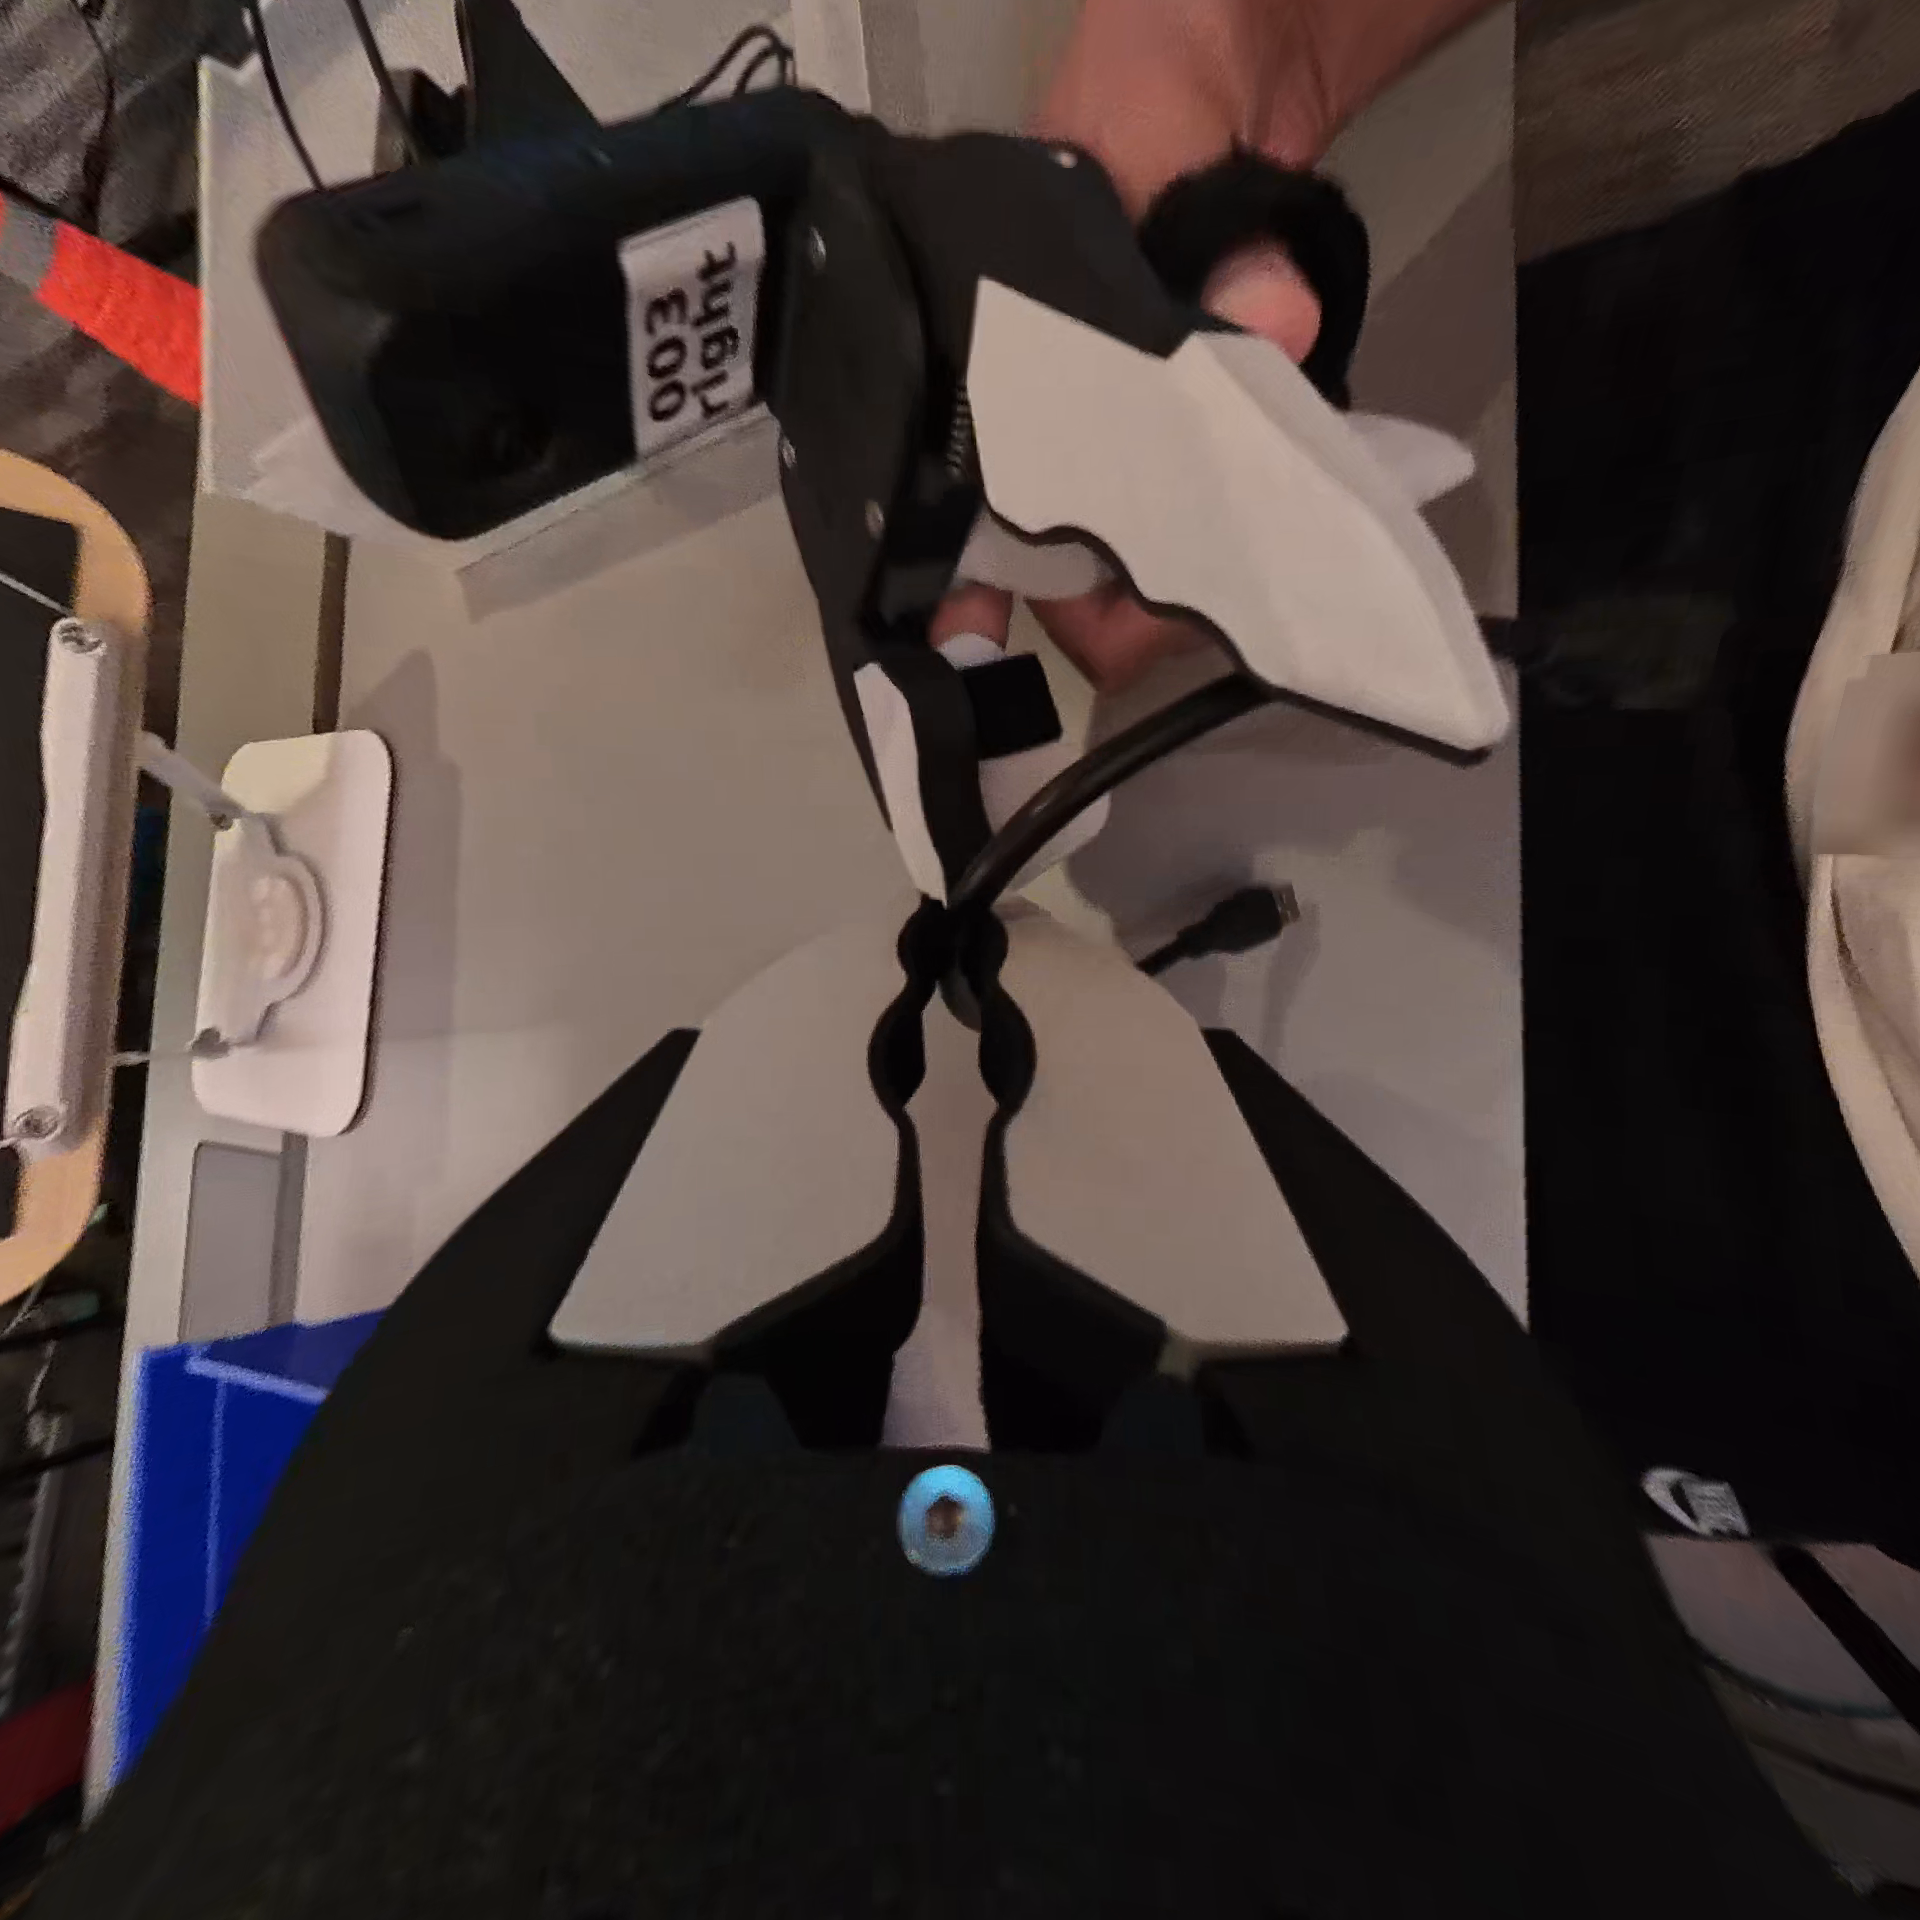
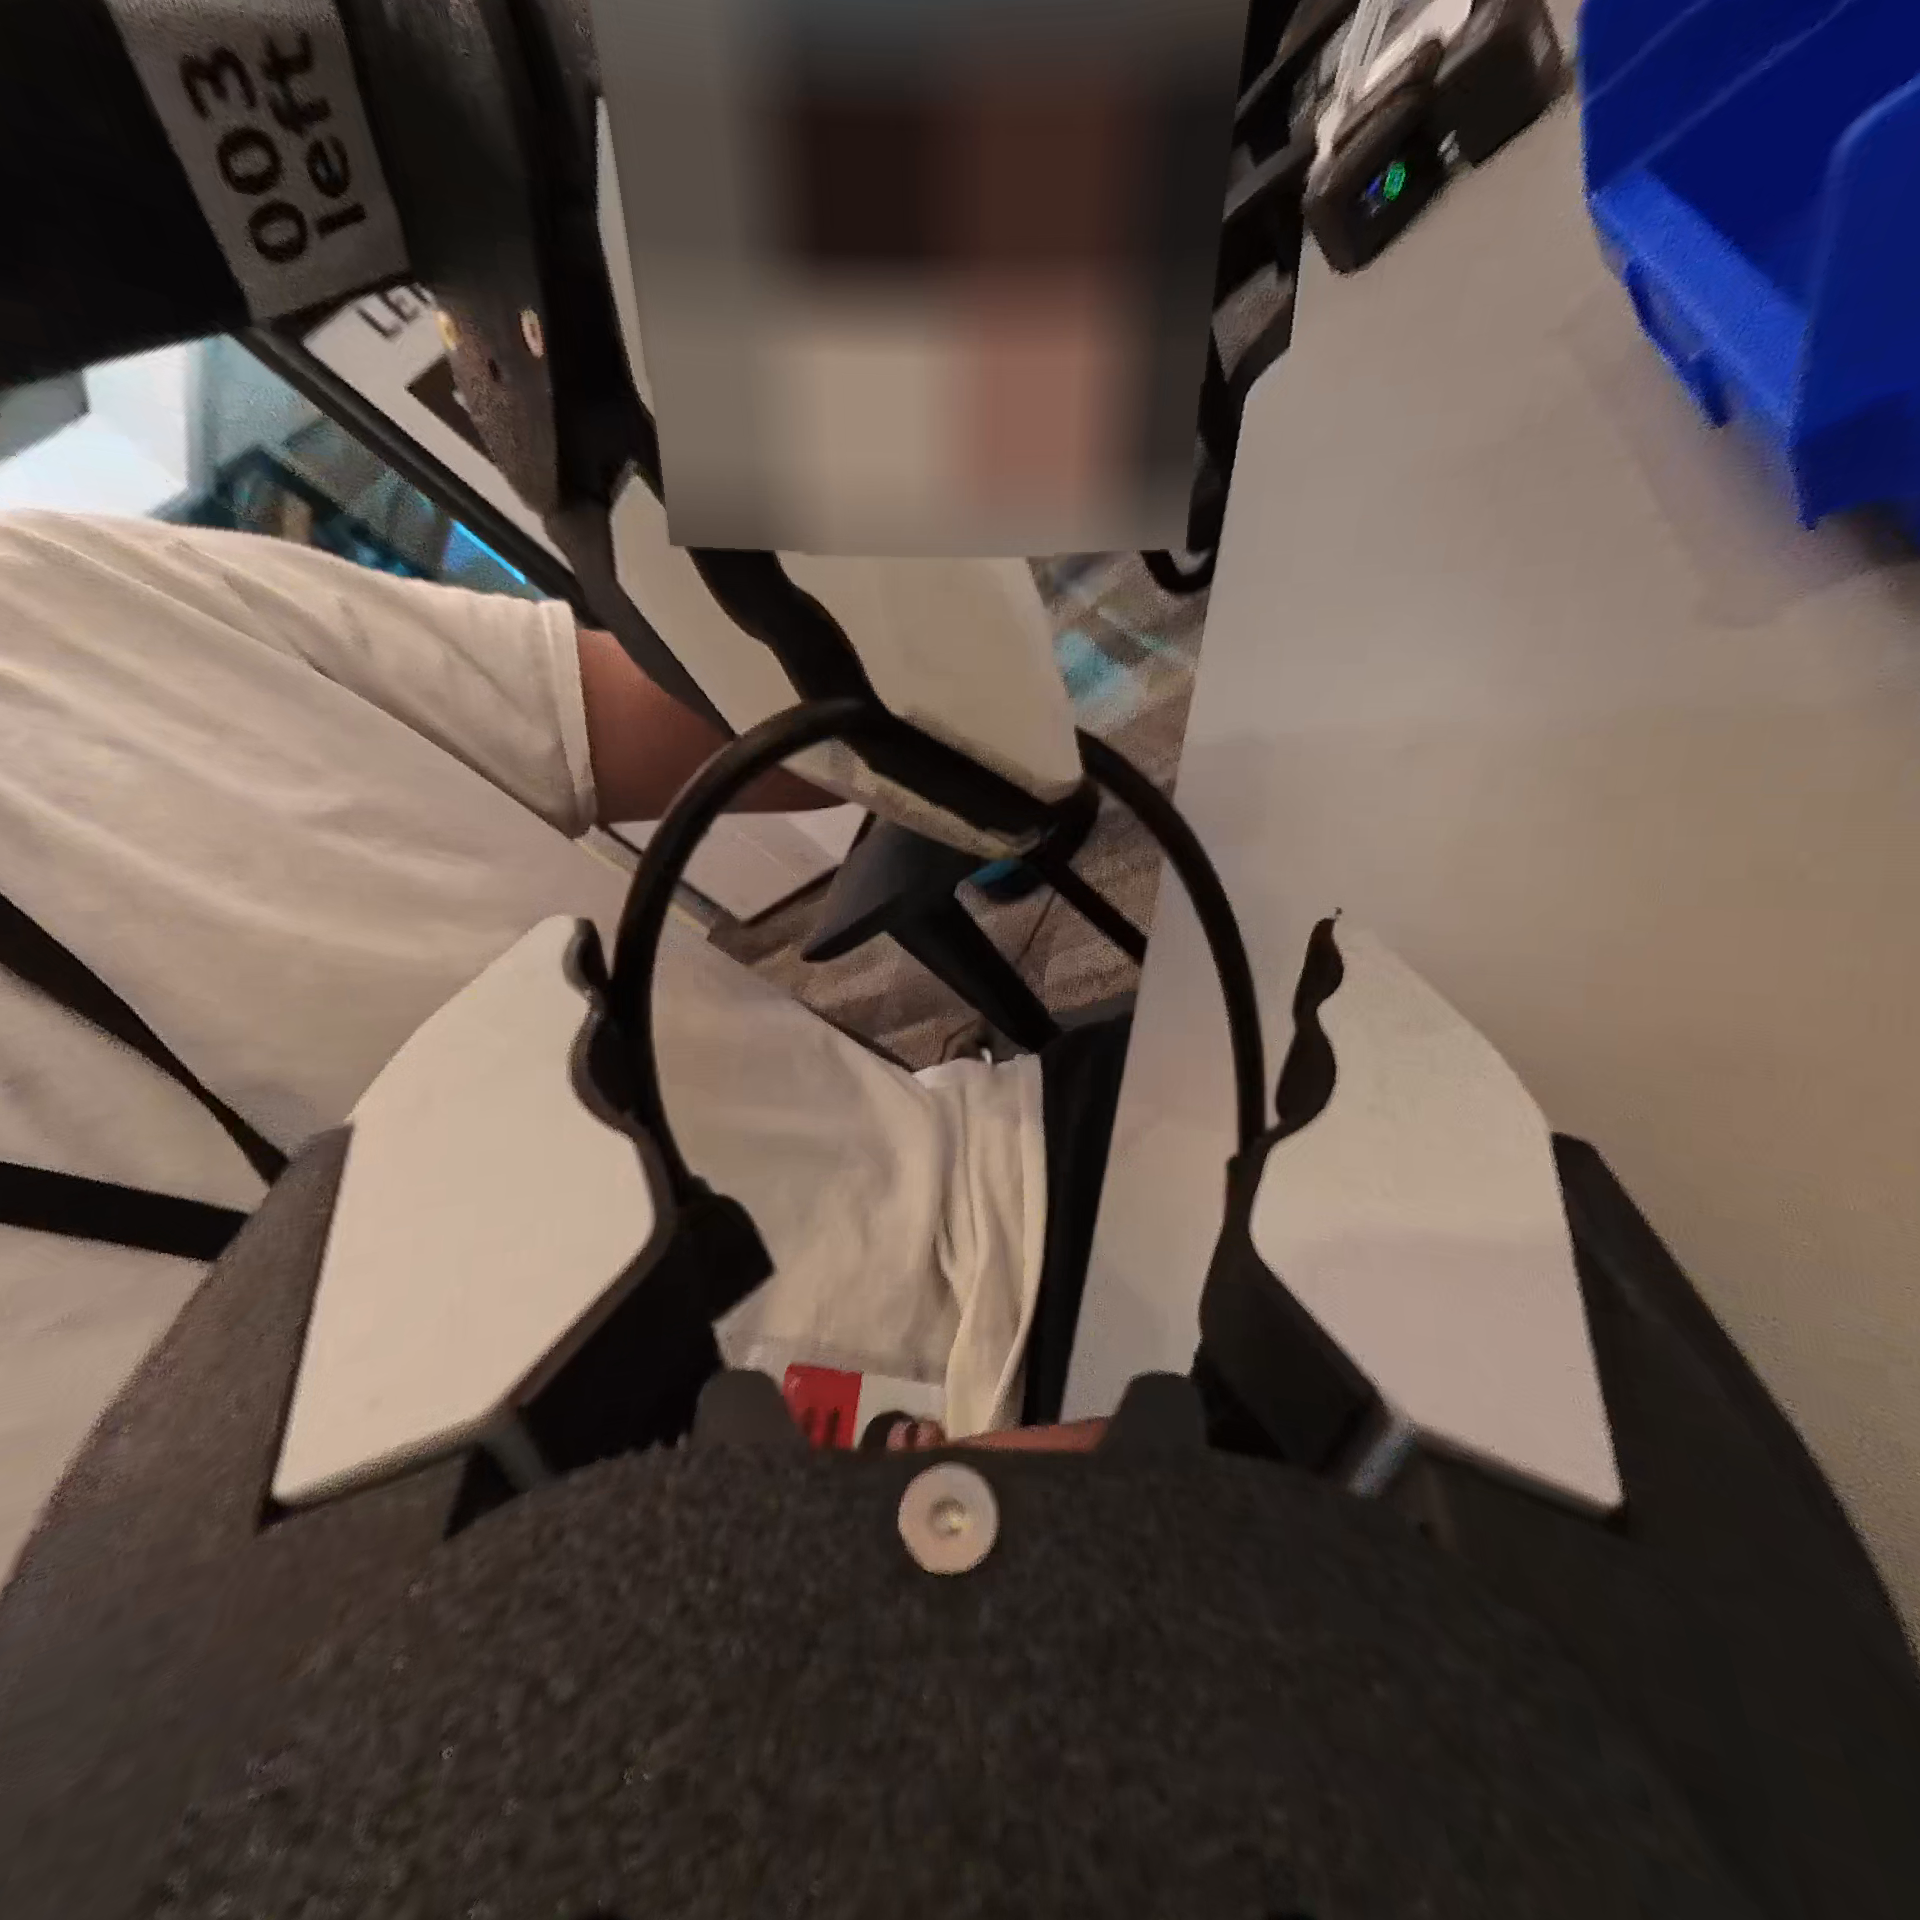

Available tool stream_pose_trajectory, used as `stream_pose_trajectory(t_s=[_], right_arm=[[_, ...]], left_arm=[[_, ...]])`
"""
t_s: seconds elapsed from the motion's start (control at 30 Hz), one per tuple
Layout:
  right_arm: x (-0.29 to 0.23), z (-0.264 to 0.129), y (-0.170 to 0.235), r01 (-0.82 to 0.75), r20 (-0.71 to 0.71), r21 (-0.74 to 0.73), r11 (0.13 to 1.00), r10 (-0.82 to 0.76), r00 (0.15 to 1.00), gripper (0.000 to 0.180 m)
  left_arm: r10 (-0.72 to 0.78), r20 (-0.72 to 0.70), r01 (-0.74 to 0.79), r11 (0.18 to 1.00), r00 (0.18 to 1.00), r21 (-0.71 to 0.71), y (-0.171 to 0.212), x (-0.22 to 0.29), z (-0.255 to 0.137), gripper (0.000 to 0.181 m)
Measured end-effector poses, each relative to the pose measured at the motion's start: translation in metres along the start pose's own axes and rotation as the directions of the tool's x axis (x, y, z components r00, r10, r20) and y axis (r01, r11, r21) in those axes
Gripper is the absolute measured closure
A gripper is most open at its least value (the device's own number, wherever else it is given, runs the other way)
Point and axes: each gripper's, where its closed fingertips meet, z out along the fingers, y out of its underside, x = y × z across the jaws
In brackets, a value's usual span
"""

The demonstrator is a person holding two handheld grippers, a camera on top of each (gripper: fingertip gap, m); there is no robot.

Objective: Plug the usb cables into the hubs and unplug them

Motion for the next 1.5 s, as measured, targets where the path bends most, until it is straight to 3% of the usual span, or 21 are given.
stream_pose_trajectory(t_s=[0.1,0.2,0.33,0.4,0.5,0.6,0.67,0.73,0.83,0.93,1.0,1.07,1.1,1.17,1.2,1.33,1.4,1.5], right_arm=[[0.004,-0.012,-0.001,-0.026,0.073,0.098,0.995,0.019,0.997,0.060],[0.004,-0.021,0.000,-0.045,0.130,0.148,0.988,0.026,0.991,0.077],[0.004,-0.021,0.016,-0.021,0.149,0.080,0.997,0.008,0.989,0.117],[0.010,-0.021,0.021,0.008,0.107,0.056,0.998,-0.014,0.994,0.141],[0.016,-0.026,0.018,0.036,0.049,0.072,0.997,-0.039,0.998,0.160],[0.021,-0.034,0.020,0.101,-0.055,0.032,0.994,-0.099,0.994,0.166],[0.023,-0.043,0.022,0.158,-0.153,-0.025,0.987,-0.160,0.975,0.168],[0.020,-0.063,0.018,0.207,-0.263,-0.064,0.976,-0.216,0.940,0.168],[0.008,-0.130,-0.007,0.299,-0.504,-0.145,0.943,-0.330,0.798,0.168],[-0.007,-0.236,-0.034,0.304,-0.761,-0.320,0.897,-0.435,0.481,0.168],[-0.005,-0.316,-0.036,0.144,-0.837,-0.479,0.866,-0.500,0.221,0.167],[0.012,-0.375,-0.016,-0.115,-0.815,-0.579,0.807,-0.569,0.112,0.166],[0.024,-0.395,-0.005,-0.217,-0.783,-0.619,0.755,-0.614,0.097,0.166],[0.055,-0.413,0.009,-0.317,-0.733,-0.668,0.673,-0.668,0.125,0.166],[0.072,-0.412,0.019,-0.353,-0.711,-0.692,0.630,-0.680,0.180,0.166],[0.130,-0.395,0.034,-0.358,-0.588,-0.800,0.482,-0.750,0.302,0.161],[0.146,-0.383,0.038,-0.346,-0.580,-0.810,0.474,-0.734,0.352,0.152],[0.162,-0.376,0.039,-0.356,-0.688,-0.725,0.589,-0.617,0.382,0.133]], left_arm=[[-0.047,-0.054,0.051,0.995,0.997,0.086,-0.004,-0.003,0.012,0.176],[-0.106,-0.088,0.118,0.983,0.990,0.144,-0.008,-0.005,0.023,0.176],[-0.132,-0.103,0.150,0.970,0.986,0.191,-0.012,-0.004,0.033,0.176],[-0.143,-0.095,0.159,0.968,0.985,0.192,-0.011,-0.006,0.036,0.176],[-0.187,-0.071,0.198,0.957,0.980,0.213,-0.011,-0.011,0.039,0.176],[-0.222,-0.080,0.235,0.938,0.972,0.253,-0.012,-0.010,0.035,0.173],[-0.263,-0.060,0.269,0.919,0.963,0.289,-0.010,-0.012,0.028,0.157],[-0.340,-0.042,0.336,0.888,0.939,0.316,-0.001,-0.015,0.019,0.153],[-0.513,-0.105,0.508,0.763,0.852,0.399,0.015,-0.009,0.007,0.151],[-0.658,-0.207,0.673,0.608,0.724,0.420,0.042,0.013,0.011,0.152],[-0.726,-0.253,0.749,0.515,0.640,0.416,0.058,0.028,0.016,0.153],[-0.755,-0.293,0.794,0.467,0.587,0.388,0.064,0.039,0.016,0.153],[-0.757,-0.285,0.793,0.471,0.588,0.386,0.065,0.042,0.015,0.153],[-0.758,-0.235,0.771,0.494,0.609,0.402,0.067,0.041,0.014,0.153],[-0.757,-0.225,0.765,0.501,0.614,0.404,0.067,0.042,0.014,0.154],[-0.750,-0.237,0.765,0.501,0.617,0.404,0.062,0.044,0.014,0.154],[-0.747,-0.234,0.761,0.507,0.622,0.405,0.063,0.046,0.013,0.153],[-0.744,-0.215,0.751,0.522,0.632,0.403,0.067,0.049,0.010,0.153]])
